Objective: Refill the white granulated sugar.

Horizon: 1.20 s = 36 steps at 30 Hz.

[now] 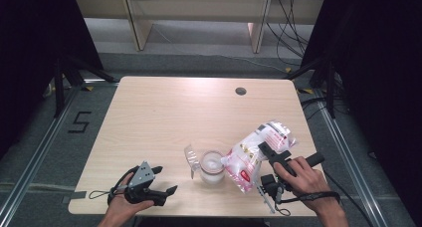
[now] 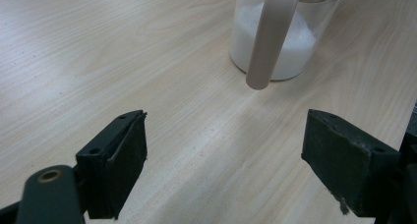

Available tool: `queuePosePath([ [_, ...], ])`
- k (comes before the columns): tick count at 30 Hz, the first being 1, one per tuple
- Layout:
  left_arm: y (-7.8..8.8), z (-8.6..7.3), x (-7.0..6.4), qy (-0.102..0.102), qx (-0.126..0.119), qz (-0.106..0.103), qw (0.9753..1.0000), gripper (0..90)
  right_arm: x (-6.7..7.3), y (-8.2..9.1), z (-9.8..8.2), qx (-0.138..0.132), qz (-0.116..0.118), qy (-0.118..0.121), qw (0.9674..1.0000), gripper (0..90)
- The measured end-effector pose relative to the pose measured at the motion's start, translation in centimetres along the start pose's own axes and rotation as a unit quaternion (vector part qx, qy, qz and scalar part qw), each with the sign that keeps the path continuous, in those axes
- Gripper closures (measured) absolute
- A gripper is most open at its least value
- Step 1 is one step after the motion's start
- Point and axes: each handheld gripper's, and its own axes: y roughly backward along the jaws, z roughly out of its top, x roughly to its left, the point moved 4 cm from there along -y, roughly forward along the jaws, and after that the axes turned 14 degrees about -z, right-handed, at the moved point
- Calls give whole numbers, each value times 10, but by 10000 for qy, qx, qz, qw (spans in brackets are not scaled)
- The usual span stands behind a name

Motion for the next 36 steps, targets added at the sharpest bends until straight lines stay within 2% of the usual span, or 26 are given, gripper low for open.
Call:
queuePosePath([
  [2, -1, 0, -1, 60, -49, -33, 10000, 168, 1, 0, 0, 35, 58, 13, 10000, 757],
  [6, 1, 0, 0, 28, 31, -6, 10000, 168, 1, 0, 0, 13, 79, -8, 10000, 758],
  [7, 0, 1, -1, 25, -31, -41, 10000, 168, 1, -1, 1, -53, -11, 48, 10000, 757],
  [8, 2, 1, -1, 18, 7, 11, 10000, 168, 0, -2, 2, -92, -8, 83, 9999, 757],
  [11, 2, 1, 0, 23, -19, -14, 10000, 168, 0, -2, 1, -88, -6, 45, 10000, 757],
  [12, 2, 1, 0, -4, 43, 15, 10000, 168, -1, -2, 2, -82, -3, 180, 9998, 758],
  [13, 2, 1, 0, 9, 36, 18, 10000, 168, 1, -2, 1, -26, 55, 105, 9999, 757],
  [15, 2, 1, 0, -5, 26, -9, 10000, 168, -1, -2, 2, -106, -8, 124, 9999, 757],
  [16, 2, 1, -1, -23, 41, 16, 10000, 168, 1, 0, 0, 0, 70, 8, 10000, 758],
  [17, 2, 1, -1, -23, 41, 16, 10000, 168, 1, 0, 0, 0, 70, 8, 10000, 758],
  [18, 2, 1, -1, 27, 2, 11, 10000, 168, 0, -2, 1, -42, 48, 164, 9998, 758],
  [19, 2, 1, -1, 27, 2, 11, 10000, 168, 0, -2, 1, -42, 48, 164, 9998, 758],
  [20, 2, 1, -1, 14, 5, 23, 10000, 168, 0, -1, 1, -86, -3, 48, 10000, 758],
  [21, 2, 1, -1, 17, 8, 22, 10000, 168, 1, 0, 0, -11, 21, -26, 10000, 759],
  [23, 2, 1, -1, 25, 0, 22, 10000, 168, -2, -2, 2, -129, -54, 151, 9998, 759],
  [24, 1, 1, -1, -7, 5, -32, 10000, 168, 0, 0, 1, 21, 36, 75, 10000, 758],
  [25, 1, 1, -1, -7, 5, -32, 10000, 168, 0, 0, 1, 21, 36, 75, 10000, 758],
  [26, 2, 1, -1, -20, 10, -9, 10000, 168, 0, -2, 2, -103, -23, 68, 9999, 759],
  [30, 2, 1, 0, -8, 33, 7, 10000, 168, 0, 0, 0, 2, 64, 9, 10000, 759],
  [33, 2, 1, 0, 1, 21, -22, 10000, 168, 0, 0, 0, -33, 3, -30, 10000, 759],
  [36, 2, 1, 0, -16, 23, -14, 10000, 168, 0, -1, -1, -24, 38, 51, 10000, 759],
])
